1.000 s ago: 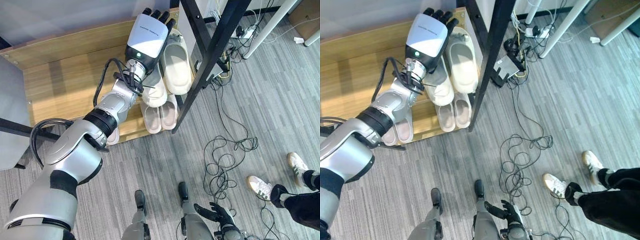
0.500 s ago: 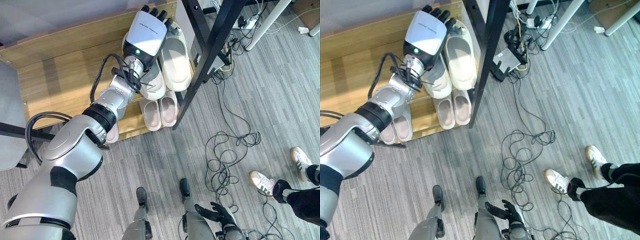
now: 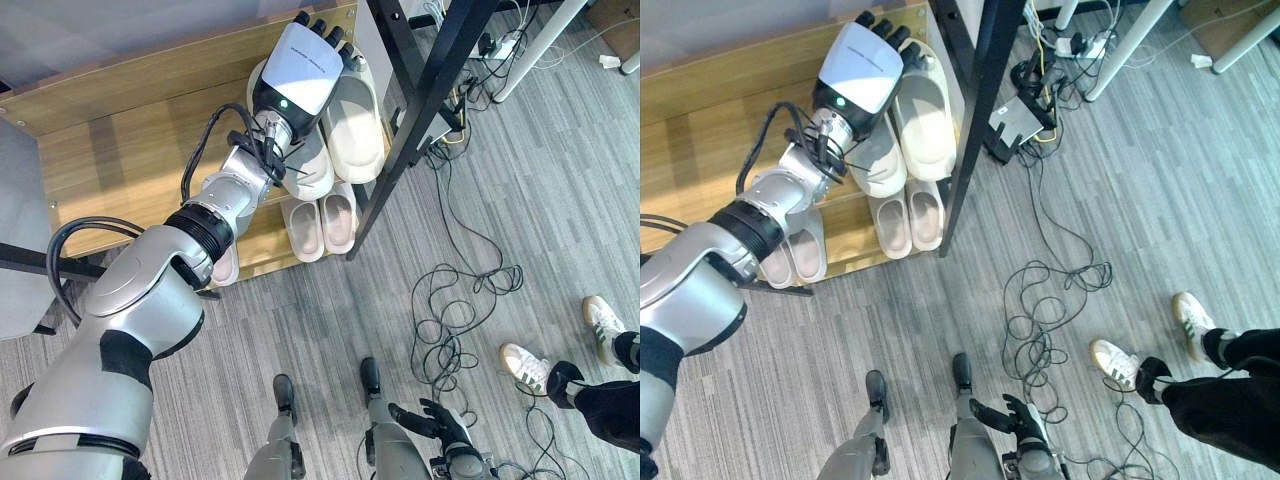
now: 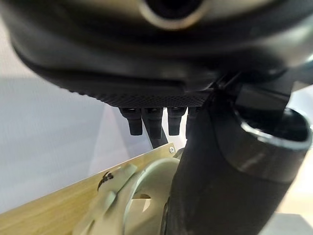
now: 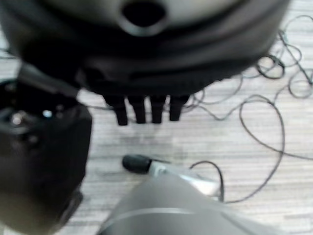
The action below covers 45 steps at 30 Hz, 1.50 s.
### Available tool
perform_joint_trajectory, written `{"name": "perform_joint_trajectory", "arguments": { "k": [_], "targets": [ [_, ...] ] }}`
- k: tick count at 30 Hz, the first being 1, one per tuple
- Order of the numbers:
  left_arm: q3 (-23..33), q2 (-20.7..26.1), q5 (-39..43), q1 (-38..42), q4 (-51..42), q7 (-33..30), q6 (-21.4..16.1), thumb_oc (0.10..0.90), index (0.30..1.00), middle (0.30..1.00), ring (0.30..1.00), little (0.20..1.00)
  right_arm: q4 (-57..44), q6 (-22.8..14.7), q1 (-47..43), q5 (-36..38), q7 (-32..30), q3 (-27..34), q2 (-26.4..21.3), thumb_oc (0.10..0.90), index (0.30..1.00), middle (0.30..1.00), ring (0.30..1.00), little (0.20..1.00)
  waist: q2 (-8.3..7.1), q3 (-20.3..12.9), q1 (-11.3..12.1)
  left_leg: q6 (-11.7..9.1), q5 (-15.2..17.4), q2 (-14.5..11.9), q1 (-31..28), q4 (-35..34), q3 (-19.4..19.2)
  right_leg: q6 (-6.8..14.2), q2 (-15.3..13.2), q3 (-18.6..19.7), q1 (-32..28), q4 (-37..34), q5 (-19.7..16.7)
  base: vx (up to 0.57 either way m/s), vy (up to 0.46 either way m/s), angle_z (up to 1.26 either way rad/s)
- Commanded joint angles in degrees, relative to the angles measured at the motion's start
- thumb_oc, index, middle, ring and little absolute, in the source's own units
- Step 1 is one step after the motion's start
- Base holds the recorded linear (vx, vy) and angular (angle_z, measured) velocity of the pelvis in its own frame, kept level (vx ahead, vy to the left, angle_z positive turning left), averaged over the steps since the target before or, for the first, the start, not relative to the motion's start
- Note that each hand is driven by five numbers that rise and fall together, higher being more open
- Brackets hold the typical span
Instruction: Arrange the slippers neatly on the shoe rack.
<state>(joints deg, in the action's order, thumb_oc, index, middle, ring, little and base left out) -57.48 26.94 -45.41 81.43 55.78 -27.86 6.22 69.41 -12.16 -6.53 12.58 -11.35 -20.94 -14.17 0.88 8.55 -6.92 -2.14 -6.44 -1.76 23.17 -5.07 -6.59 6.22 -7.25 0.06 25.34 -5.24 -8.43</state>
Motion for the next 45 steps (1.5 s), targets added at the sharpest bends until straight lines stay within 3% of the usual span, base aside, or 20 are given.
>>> {"name": "perform_joint_trajectory", "arguments": {
  "k": [1,14,29,45],
  "targets": [
    [4.38,0.85,-0.96,9.71,3.11,-2.06,0.40,0.800,0.900,0.900,0.900,0.900,1.10,0.16,1.33,0.71,0.09,0.53,-2.81,0.800,0.900,0.900,0.900,0.900,0.33,0.67,0.96,0.66,1.74,3.88,1.27,0.07,2.56,3.97,0.89,0.66,2.13,1.15,0.68,0.00,0.000,0.00],
    [9.53,-1.56,1.37,6.10,1.17,-1.92,0.88,0.800,0.900,0.900,0.900,0.900,1.24,1.02,1.60,-0.55,0.02,0.22,-2.29,0.800,0.900,0.900,0.900,0.900,0.21,0.67,1.62,0.71,1.64,3.90,0.90,0.07,2.90,3.56,0.99,0.38,1.65,1.39,1.03,0.00,-0.003,0.01],
    [7.66,-0.86,-1.48,5.82,3.23,-1.39,1.93,0.800,0.900,0.900,0.900,0.900,1.65,1.03,1.05,-0.69,-0.22,-0.19,-2.44,0.800,0.900,0.900,0.900,0.900,0.12,0.39,1.82,0.69,1.50,3.71,0.94,0.07,3.14,3.49,1.04,0.16,1.81,1.56,1.19,0.00,0.000,0.00],
    [11.29,-0.35,-0.70,-0.19,-2.33,-0.92,1.11,0.800,0.900,0.900,0.900,0.900,1.19,1.73,1.05,-1.37,-0.20,0.42,-1.93,0.800,0.900,0.900,0.900,0.900,-0.53,0.43,2.59,0.89,1.60,3.78,-0.44,0.07,3.53,3.40,1.10,-0.11,0.45,2.65,2.25,0.00,0.000,0.00]
  ]
}}
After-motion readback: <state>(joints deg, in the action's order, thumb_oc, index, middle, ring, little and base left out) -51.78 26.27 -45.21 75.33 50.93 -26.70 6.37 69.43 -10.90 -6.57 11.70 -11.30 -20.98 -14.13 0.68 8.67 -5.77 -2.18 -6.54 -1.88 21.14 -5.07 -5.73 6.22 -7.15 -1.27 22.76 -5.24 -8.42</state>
